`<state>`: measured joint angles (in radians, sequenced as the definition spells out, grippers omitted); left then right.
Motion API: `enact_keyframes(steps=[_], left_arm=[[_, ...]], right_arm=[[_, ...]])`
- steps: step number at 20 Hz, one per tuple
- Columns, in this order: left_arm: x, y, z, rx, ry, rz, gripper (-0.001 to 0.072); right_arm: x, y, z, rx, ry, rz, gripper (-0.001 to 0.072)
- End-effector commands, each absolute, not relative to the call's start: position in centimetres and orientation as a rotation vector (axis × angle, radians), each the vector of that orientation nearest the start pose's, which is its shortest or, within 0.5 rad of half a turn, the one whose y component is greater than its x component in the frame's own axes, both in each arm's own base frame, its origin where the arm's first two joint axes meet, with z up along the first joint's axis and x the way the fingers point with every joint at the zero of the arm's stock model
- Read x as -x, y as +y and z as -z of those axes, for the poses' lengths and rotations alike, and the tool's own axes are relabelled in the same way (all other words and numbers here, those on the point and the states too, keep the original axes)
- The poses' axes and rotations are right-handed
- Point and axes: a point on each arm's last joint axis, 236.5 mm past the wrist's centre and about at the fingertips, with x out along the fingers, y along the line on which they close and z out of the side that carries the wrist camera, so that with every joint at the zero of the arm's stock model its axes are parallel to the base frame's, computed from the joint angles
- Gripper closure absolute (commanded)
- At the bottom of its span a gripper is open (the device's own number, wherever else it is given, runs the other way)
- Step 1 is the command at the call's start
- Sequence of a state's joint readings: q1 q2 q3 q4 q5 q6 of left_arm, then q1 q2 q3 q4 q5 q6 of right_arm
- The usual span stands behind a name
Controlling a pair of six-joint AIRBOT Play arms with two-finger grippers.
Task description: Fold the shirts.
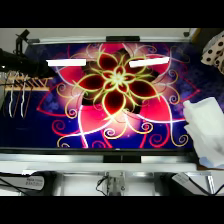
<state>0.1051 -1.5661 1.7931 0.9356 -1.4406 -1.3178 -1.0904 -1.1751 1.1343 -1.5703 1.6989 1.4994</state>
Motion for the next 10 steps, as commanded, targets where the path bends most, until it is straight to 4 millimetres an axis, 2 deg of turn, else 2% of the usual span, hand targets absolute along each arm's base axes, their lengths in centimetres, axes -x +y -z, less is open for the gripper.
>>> enact_keyframes(steps=[1,3,5,6,7,8,9,10], left_arm=[[-46.8,-9.1,-13.9,0.294,1.073,0.543,0.0679],[-46.8,-9.1,-13.9,0.294,1.073,0.543,0.0679],[-46.7,-9.4,-13.8,0.285,1.076,0.549,0.0680],[-46.7,-9.5,-13.4,0.263,1.087,0.542,0.0680],[-46.6,-9.4,-12.6,0.217,1.107,0.520,0.0681],[-46.6,-9.0,-11.4,0.137,1.137,0.477,0.0681],[-46.7,-8.0,-10.2,0.054,1.170,0.392,0.0681],[-47.0,-6.9,-9.5,-0.032,1.197,0.295,0.0681]], right_arm=[[-11.1,-22.5,-1.9,-0.858,1.559,0.752,0.0107],[-10.2,-23.5,-3.3,-0.811,1.564,0.803,0.0107],[-9.6,-25.8,-6.7,-0.732,1.529,0.920,0.0107],[-10.8,-27.2,-9.1,-0.671,1.454,0.952,0.0107],[-14.0,-28.6,-11.6,-0.589,1.326,0.926,0.0107],[-19.0,-29.3,-14.9,-0.478,1.172,0.839,0.0107],[-24.6,-28.7,-18.4,-0.367,1.020,0.736,0.0108],[-29.6,-26.8,-21.3,-0.271,0.908,0.639,0.0107]])
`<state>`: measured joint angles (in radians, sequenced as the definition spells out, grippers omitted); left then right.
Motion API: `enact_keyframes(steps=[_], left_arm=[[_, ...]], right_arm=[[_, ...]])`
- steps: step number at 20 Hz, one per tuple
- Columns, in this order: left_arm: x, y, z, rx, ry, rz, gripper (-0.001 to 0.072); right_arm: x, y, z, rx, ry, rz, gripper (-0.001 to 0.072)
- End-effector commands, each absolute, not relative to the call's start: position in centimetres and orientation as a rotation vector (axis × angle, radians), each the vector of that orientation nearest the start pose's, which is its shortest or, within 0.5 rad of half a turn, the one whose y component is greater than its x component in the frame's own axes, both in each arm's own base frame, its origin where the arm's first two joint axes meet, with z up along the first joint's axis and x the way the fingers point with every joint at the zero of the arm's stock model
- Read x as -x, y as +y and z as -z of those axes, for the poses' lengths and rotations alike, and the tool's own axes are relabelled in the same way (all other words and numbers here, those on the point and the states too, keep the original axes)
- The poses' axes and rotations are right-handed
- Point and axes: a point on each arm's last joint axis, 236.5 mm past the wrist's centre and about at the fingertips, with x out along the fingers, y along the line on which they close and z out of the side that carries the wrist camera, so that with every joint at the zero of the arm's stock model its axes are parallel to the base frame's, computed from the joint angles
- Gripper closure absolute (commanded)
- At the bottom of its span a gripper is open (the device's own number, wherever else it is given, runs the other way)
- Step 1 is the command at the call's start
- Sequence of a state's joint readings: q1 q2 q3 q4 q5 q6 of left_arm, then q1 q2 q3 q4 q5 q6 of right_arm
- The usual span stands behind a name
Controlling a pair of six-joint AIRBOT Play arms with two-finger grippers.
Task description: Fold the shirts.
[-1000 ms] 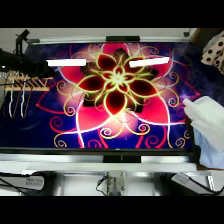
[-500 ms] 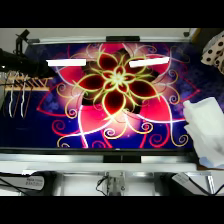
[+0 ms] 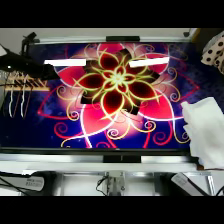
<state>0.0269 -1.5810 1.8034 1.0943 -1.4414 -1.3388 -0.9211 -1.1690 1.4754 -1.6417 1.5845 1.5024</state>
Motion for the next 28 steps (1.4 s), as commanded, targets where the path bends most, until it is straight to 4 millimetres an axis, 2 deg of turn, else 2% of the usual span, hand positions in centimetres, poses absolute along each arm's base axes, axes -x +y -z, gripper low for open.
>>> enact_keyframes(steps=[1,2,3,4,5,6,7,8,9,10,11,14,18,21,28], left_arm=[[-47.1,-5.6,-9.2,-0.134,1.221,0.200,0.0681],[-47.0,-4.6,-9.1,-0.226,1.243,0.121,0.0681],[-46.7,-4.0,-9.0,-0.277,1.273,0.057,0.0680],[-46.2,-4.4,-8.5,-0.276,1.308,0.056,0.0657],[-45.2,-5.9,-7.5,-0.244,1.361,0.108,0.0369],[-44.2,-7.4,-6.6,-0.180,1.413,0.146,0.0002],[-43.5,-8.0,-6.1,-0.123,1.449,0.148,-0.0007],[-43.0,-8.7,-5.9,-0.078,1.460,0.153,0.0023],[-43.0,-9.3,-5.9,-0.063,1.433,0.169,0.0219],[-43.0,-9.6,-6.3,-0.055,1.389,0.169,0.0286],[-42.6,-9.7,-6.7,-0.031,1.356,0.157,0.0282],[-41.7,-10.4,-6.6,0.028,1.283,0.133,0.0150],[-41.7,-10.3,-6.2,0.024,1.287,0.129,0.0156],[-42.4,-10.5,-6.4,0.030,1.256,0.133,0.0156],[-42.3,-10.4,-6.3,0.025,1.261,0.134,0.0156]], right_arm=[[-34.4,-23.5,-23.3,-0.176,0.832,0.529,0.0108],[-37.9,-19.8,-23.9,-0.119,0.807,0.442,0.0107],[-40.7,-15.4,-23.0,-0.096,0.830,0.359,0.0107],[-42.3,-11.2,-20.9,-0.087,0.894,0.275,0.0108],[-42.8,-6.9,-17.8,-0.115,1.011,0.205,0.0107],[-42.2,-3.1,-14.7,-0.148,1.148,0.124,0.0107],[-41.1,0.6,-11.9,-0.181,1.294,0.021,0.0107],[-40.0,3.1,-10.0,-0.201,1.405,-0.051,0.0108],[-39.4,4.4,-9.0,-0.197,1.461,-0.065,0.0108],[-39.4,5.1,-8.6,-0.181,1.468,-0.054,0.0108],[-39.9,6.0,-8.7,-0.155,1.442,-0.056,0.0107],[-42.4,8.5,-9.1,-0.074,1.318,-0.093,0.0108],[-43.4,11.0,-9.6,-0.056,1.251,-0.145,0.0107],[-43.4,11.2,-9.7,-0.063,1.252,-0.152,0.0107],[-43.4,11.2,-9.7,-0.064,1.252,-0.152,0.0107]])
